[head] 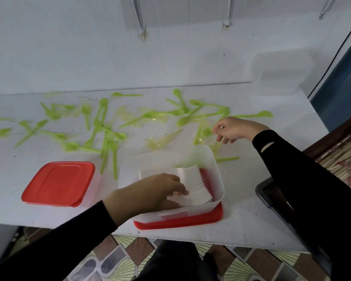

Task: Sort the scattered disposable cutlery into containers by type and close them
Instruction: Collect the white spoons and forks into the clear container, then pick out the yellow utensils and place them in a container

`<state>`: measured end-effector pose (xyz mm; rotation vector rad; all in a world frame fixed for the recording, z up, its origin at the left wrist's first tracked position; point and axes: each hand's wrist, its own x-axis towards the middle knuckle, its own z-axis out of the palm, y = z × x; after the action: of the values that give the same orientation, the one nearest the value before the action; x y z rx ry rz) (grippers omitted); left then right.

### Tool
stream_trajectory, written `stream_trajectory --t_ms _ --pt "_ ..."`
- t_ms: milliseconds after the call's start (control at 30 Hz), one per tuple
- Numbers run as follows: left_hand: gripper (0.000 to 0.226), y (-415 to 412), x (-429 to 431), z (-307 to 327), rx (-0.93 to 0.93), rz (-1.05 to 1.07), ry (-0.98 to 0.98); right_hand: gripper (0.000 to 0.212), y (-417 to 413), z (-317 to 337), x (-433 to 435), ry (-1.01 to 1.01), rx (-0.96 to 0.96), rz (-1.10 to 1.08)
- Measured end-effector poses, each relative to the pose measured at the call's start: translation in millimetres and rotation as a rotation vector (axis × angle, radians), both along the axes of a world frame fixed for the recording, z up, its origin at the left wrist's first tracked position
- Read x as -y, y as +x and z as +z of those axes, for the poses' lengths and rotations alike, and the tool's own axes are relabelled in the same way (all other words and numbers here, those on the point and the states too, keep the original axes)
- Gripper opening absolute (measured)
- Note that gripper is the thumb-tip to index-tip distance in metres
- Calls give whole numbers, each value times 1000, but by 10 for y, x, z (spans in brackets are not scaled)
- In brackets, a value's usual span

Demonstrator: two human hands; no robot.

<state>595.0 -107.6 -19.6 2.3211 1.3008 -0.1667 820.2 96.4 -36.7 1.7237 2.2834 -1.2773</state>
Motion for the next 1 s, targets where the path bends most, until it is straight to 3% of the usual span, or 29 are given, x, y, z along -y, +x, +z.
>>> stream_trajectory --t_ms 300,433,733,800,900,933,1000 --pt "49 -2 40 -37 -110 -135 187 19 15 2 18 -4 25 15" --pt "55 -35 20 -78 -50 -108 93 18 18 1 26 2 13 14" --pt "42 -150 -28 -164 104 -22 41 22 -43 75 99 116 -104 -13" --pt "32 -236 -15 -64 211 55 107 21 -102 151 192 141 -233 -23" --pt "26 -567 21 3 403 295 481 18 -264 349 407 75 -451 8" --pt "22 -704 53 -3 483 427 512 18 -329 415 479 34 -480 40" --pt "17 -884 136 -66 593 651 369 21 -446 458 616 -36 -485 122"
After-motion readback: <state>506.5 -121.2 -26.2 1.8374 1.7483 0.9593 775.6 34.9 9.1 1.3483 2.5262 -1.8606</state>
